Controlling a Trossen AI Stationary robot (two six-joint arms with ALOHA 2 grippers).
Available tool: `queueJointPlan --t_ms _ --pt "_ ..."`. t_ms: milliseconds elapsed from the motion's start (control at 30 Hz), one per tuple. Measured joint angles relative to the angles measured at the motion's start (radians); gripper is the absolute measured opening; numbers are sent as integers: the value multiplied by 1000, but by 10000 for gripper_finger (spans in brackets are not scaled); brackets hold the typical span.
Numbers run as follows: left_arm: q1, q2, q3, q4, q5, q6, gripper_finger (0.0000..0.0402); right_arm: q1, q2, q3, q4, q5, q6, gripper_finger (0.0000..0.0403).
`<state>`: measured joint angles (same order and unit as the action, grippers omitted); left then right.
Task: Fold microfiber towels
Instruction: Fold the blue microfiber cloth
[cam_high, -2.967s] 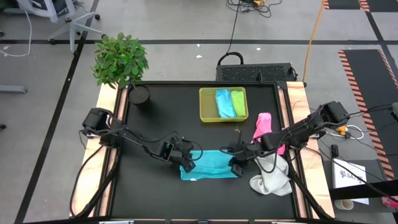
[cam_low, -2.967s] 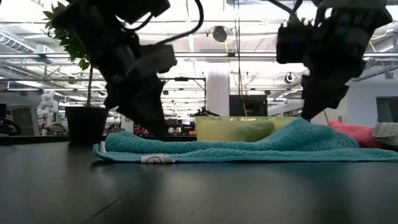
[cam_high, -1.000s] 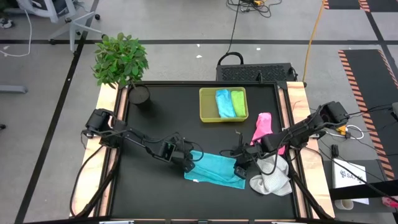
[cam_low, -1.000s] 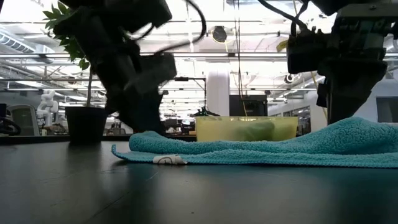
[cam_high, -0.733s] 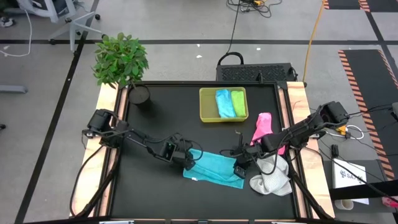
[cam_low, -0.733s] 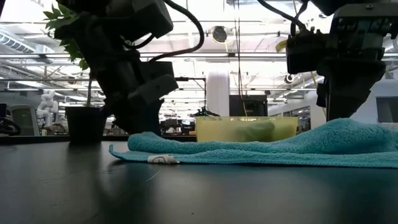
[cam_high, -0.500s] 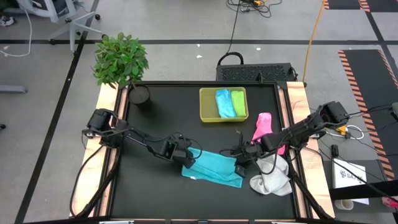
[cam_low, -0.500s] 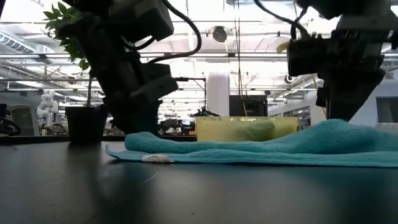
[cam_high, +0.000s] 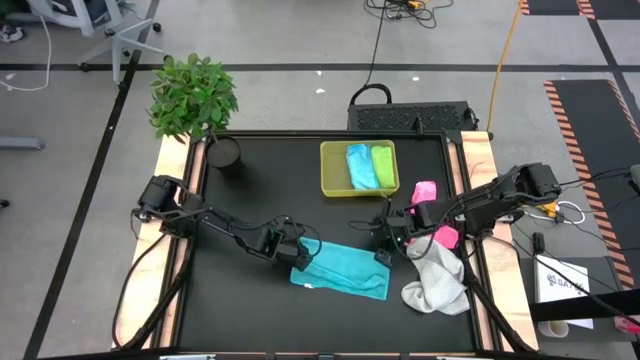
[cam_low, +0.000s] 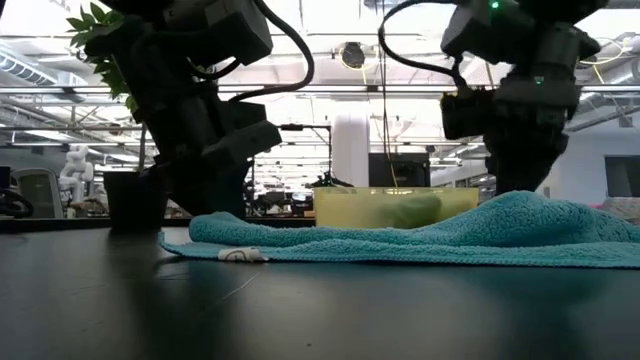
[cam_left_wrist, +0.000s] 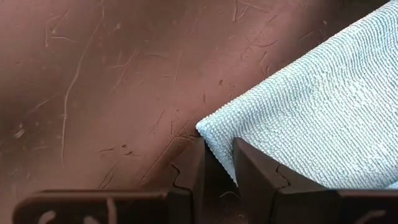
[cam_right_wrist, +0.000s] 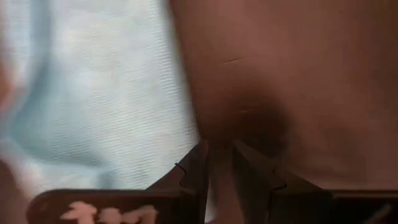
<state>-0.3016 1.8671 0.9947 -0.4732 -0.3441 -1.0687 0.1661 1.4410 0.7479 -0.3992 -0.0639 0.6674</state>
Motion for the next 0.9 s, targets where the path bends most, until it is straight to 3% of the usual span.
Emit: queueJointPlan --t_ms 67,167,367,600,900 --pt "0 0 0 0 2 0 88 -8 -23 4 10 -96 23 57" --pt "0 0 -1 2 1 1 88 1 -69 37 0 -150 27 49" --pt "0 0 -1 4 1 1 88 61 -105 47 -41 -147 80 31" --pt "0 0 -1 7 -1 0 88 146 5 47 -41 -148 114 15" --pt "0 0 -2 9 2 -4 88 125 94 47 -51 -85 16 1"
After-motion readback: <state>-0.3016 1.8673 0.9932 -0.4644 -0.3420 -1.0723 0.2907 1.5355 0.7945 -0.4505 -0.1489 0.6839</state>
